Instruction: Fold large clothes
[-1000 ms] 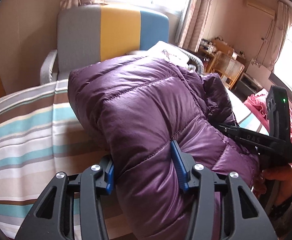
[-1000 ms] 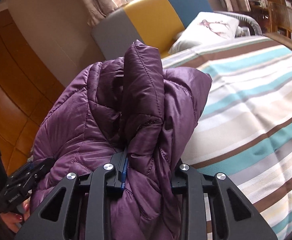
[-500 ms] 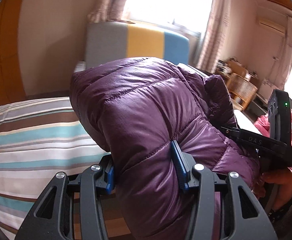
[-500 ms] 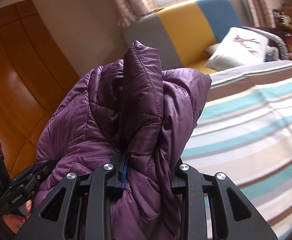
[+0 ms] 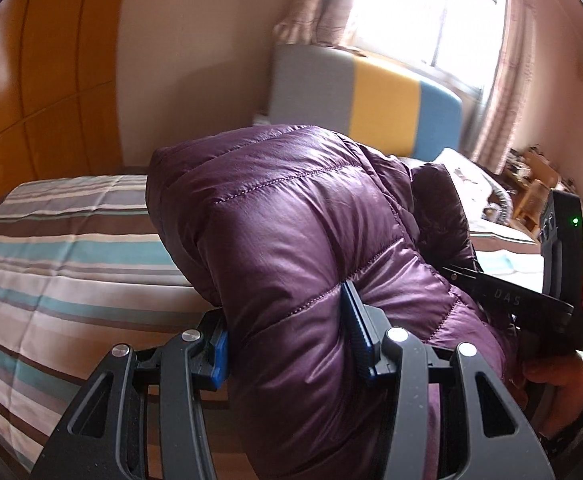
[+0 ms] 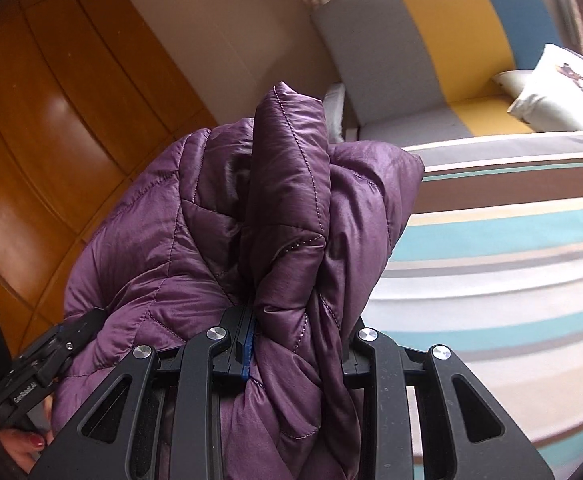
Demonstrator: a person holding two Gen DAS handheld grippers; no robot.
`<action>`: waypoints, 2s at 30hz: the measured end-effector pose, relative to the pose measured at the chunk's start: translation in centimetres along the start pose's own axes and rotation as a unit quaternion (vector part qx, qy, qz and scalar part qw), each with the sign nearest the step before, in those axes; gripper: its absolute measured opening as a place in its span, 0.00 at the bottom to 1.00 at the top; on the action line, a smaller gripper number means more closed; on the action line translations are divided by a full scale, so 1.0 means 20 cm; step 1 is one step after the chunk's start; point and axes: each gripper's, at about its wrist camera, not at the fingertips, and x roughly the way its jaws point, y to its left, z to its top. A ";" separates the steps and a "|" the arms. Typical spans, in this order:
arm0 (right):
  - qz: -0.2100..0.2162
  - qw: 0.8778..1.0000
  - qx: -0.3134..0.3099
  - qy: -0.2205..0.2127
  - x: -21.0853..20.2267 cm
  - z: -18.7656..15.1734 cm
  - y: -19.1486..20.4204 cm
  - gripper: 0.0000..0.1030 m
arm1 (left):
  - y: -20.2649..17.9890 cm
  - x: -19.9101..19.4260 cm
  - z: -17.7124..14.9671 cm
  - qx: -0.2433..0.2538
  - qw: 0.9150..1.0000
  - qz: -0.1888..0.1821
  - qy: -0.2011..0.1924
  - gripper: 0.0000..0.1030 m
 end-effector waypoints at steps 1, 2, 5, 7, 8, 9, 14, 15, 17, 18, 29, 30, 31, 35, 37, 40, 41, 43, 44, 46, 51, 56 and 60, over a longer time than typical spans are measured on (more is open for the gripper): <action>-0.001 1.000 -0.002 0.004 0.03 0.01 0.00 0.27 | 0.02 0.02 0.00 -0.004 1.000 0.004 0.003 0.46; -0.003 1.000 -0.002 0.008 0.08 0.01 0.01 0.27 | 0.04 0.05 0.00 -0.008 1.000 0.008 0.006 0.46; -0.013 1.000 -0.005 0.017 0.16 0.01 0.00 0.27 | 0.09 0.14 -0.02 -0.018 1.000 0.017 0.019 0.47; -0.019 1.000 -0.002 0.015 0.18 0.00 -0.04 0.29 | 0.09 0.19 -0.05 -0.019 0.999 0.022 0.021 0.48; -0.024 1.000 -0.003 0.016 0.20 0.00 -0.05 0.30 | 0.06 0.21 -0.05 -0.017 0.999 0.025 0.018 0.49; -0.031 0.999 -0.007 0.020 0.20 -0.01 -0.04 0.31 | 0.07 0.22 -0.07 -0.016 0.999 0.027 0.016 0.50; -0.053 0.998 -0.023 0.026 0.19 -0.07 0.03 0.34 | 0.02 0.28 -0.10 -0.003 0.999 0.044 0.019 0.53; -0.057 0.998 -0.028 0.022 0.19 -0.08 0.04 0.34 | 0.02 0.28 -0.10 -0.003 0.999 0.045 0.019 0.54; -0.061 0.997 -0.033 0.014 0.18 -0.12 0.05 0.35 | 0.00 0.27 -0.12 -0.001 0.999 0.048 0.019 0.54; -0.067 0.997 -0.031 0.013 0.17 -0.13 0.05 0.37 | 0.00 0.28 -0.12 0.002 0.999 0.050 0.021 0.54; -0.138 0.990 -0.033 -0.003 -0.03 -0.24 0.15 0.60 | -0.02 0.13 -0.17 0.002 0.999 0.045 0.018 0.61; -0.139 0.990 -0.030 -0.003 -0.04 -0.24 0.14 0.60 | -0.03 0.10 -0.20 0.010 0.999 0.045 0.012 0.62; -0.142 0.990 -0.025 -0.003 -0.05 -0.25 0.13 0.62 | -0.03 0.08 -0.21 0.015 0.999 0.046 0.010 0.62; -0.140 0.990 -0.012 0.008 0.00 -0.27 0.06 0.69 | -0.07 0.11 -0.28 0.027 0.998 0.062 0.006 0.62; -0.141 0.990 0.002 0.015 0.00 -0.25 0.04 0.71 | -0.08 0.12 -0.28 0.037 0.997 0.071 0.005 0.62; -0.123 0.992 0.010 -0.001 -0.08 -0.23 0.04 0.71 | -0.04 0.06 -0.25 0.007 0.999 0.050 0.006 0.64; -0.123 0.992 0.008 -0.011 -0.11 -0.21 0.05 0.71 | -0.02 0.04 -0.25 -0.005 0.999 0.043 0.003 0.66; -0.127 0.991 -0.003 -0.045 -0.21 -0.18 0.10 0.71 | 0.01 -0.02 -0.26 -0.027 0.999 0.034 -0.009 0.66; -0.133 0.989 -0.015 -0.063 -0.26 -0.16 0.13 0.70 | 0.01 -0.04 -0.26 -0.031 0.999 0.034 -0.016 0.66; -0.131 0.988 -0.033 -0.076 -0.29 -0.13 0.19 0.53 | 0.00 -0.08 -0.26 -0.036 0.997 0.052 -0.032 0.66; -0.111 0.989 -0.080 -0.059 -0.19 -0.04 0.35 0.27 | 0.02 -0.04 -0.16 -0.038 0.996 0.079 -0.029 0.52; -0.125 0.989 -0.082 0.005 0.08 -0.01 0.33 0.14 | 0.04 0.13 -0.06 -0.020 0.998 0.063 0.003 0.45; -0.183 0.980 -0.068 0.025 0.18 -0.04 0.20 0.10 | -0.02 0.26 -0.04 0.012 0.999 0.045 0.022 0.47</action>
